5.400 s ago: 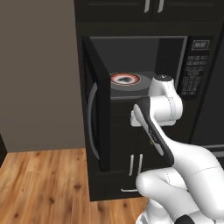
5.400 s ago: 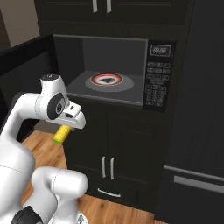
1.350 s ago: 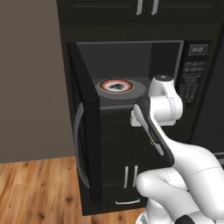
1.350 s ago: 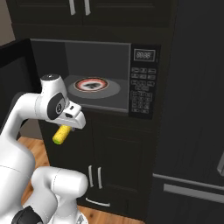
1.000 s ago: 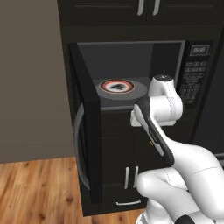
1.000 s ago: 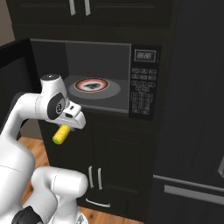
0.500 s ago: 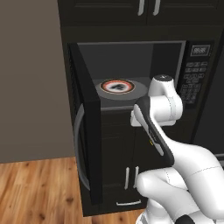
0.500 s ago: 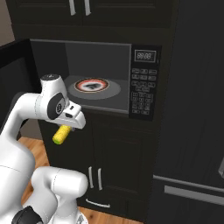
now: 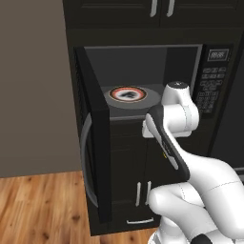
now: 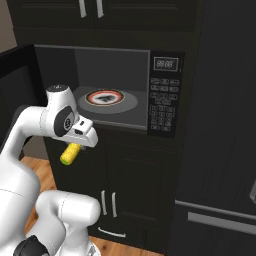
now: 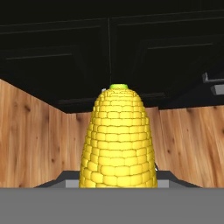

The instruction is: Pick the corn from the counter and place it in the microwave. Then turn on the microwave.

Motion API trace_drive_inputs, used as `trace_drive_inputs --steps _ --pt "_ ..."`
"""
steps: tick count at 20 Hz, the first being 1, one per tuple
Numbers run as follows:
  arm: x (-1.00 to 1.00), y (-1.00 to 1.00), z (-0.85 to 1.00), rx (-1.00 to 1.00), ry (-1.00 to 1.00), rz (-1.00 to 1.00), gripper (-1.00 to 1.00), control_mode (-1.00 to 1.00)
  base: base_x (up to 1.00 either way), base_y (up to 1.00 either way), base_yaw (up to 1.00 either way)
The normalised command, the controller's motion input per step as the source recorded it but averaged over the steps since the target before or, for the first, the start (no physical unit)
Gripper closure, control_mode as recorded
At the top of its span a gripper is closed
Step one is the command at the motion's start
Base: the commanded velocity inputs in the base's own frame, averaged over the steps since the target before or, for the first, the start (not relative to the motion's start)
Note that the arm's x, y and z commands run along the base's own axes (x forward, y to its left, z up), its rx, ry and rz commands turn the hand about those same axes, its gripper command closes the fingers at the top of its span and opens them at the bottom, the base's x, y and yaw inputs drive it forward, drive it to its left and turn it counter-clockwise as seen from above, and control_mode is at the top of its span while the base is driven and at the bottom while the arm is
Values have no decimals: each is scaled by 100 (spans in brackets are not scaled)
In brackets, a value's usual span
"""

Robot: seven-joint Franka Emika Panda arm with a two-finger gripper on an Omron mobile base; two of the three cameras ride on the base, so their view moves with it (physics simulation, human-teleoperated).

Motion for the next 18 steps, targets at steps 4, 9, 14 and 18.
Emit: trace_drive_inputs --steps 4,9,14,18 --pt "0 0 0 0 0 0 100 100 0 0 0" --pt "0 0 0 0 0 0 100 -100 0 0 0" --pt "0 0 0 0 0 0 100 -100 0 0 0" --pt "0 0 1 0 0 0 100 -100 0 0 0"
